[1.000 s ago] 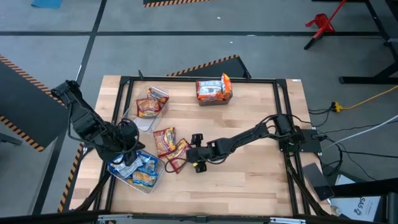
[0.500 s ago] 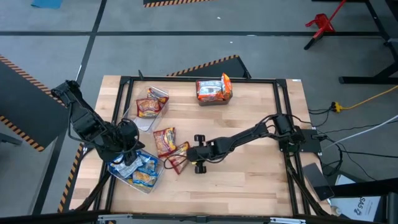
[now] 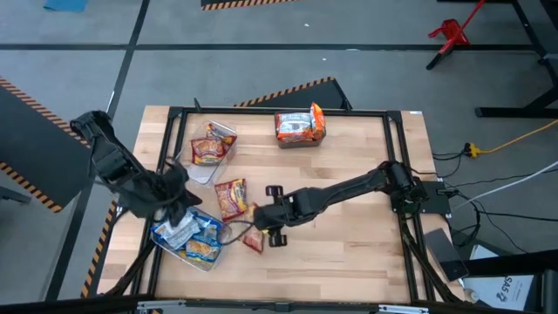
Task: Sort Maruchan noodles
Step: Put the bottom red noodle pack into the top transparent bin, then put the red noodle into the top transparent bin
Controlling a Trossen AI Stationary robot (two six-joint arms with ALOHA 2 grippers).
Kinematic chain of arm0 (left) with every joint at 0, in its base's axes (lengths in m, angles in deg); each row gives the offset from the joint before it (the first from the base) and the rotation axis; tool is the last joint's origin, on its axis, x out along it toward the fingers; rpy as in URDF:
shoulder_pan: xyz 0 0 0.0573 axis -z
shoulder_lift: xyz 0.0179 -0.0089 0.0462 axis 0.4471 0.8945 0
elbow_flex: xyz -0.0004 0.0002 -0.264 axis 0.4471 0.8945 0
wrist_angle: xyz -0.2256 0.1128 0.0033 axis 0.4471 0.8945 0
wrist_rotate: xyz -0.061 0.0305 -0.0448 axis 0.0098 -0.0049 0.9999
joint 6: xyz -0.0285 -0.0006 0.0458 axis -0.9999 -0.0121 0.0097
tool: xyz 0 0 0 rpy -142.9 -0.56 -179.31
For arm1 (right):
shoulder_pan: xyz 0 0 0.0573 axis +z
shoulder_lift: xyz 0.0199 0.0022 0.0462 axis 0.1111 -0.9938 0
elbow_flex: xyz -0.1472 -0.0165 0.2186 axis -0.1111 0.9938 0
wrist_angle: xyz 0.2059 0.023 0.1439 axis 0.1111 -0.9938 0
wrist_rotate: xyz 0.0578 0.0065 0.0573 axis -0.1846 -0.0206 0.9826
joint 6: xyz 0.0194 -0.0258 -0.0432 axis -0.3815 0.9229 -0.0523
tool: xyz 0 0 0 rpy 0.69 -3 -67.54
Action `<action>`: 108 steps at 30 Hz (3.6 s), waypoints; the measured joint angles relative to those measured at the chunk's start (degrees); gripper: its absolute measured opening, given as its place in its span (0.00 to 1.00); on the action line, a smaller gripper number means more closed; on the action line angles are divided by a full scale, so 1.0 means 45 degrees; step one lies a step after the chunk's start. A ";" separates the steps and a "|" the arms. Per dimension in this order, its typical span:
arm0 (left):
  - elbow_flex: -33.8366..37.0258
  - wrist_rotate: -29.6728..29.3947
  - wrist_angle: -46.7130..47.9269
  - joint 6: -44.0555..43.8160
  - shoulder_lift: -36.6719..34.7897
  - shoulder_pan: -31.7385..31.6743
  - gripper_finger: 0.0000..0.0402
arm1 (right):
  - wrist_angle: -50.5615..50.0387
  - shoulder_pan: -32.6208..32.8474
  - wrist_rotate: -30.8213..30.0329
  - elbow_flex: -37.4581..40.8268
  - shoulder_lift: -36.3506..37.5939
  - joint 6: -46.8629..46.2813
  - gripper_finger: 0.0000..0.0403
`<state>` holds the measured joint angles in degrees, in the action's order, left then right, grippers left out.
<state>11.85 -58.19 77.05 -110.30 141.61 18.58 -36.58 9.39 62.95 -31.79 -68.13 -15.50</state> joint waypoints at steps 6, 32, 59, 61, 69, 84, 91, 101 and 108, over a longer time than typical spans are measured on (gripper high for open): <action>0.0000 -0.1013 -0.0658 0.0216 -0.1288 -0.0004 0.00 | -0.0544 -0.0139 -0.2380 -0.2174 0.0026 0.0987 0.00; -0.0005 -0.4827 -0.0893 0.2366 -0.3309 -0.0003 0.00 | 0.9847 -0.4476 -0.0085 -0.4347 -0.4653 -0.0367 0.00; -0.0005 -0.5176 -0.0422 0.2697 -0.3317 -0.0002 0.00 | 0.4539 -0.4823 0.0331 -0.5852 -0.3670 0.1944 0.55; -0.0005 -0.5154 -0.0422 0.2697 -0.3318 -0.0002 0.00 | 0.3292 -0.4746 0.0548 -0.5852 -0.3071 0.1852 0.56; -0.0005 -0.4892 -0.0418 0.3006 -0.3318 0.0001 0.00 | -0.0248 -0.3520 0.3031 -0.5688 -0.2451 0.2823 0.56; -0.0005 -0.5006 -0.0417 0.3328 -0.3318 0.0001 0.00 | 0.5317 -0.1147 0.0613 -0.1121 -0.2718 0.5804 0.56; -0.0005 -0.5014 -0.0422 0.3323 -0.3318 0.0001 0.00 | 0.5951 -0.1209 0.0719 -0.0500 -0.2713 0.6441 0.63; -0.0005 -0.5059 -0.0419 0.3306 -0.3314 0.0001 0.00 | 0.6408 -0.1193 -0.0537 -0.0480 -0.3735 0.6800 0.87; 0.0000 -0.5254 -0.0423 0.3241 -0.3318 -0.0004 0.00 | 0.6603 -0.1189 -0.1908 -0.0506 -0.3924 0.6768 0.81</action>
<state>11.85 -81.84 75.14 -95.71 126.68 18.56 -6.87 4.04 54.36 -34.06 -85.79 14.96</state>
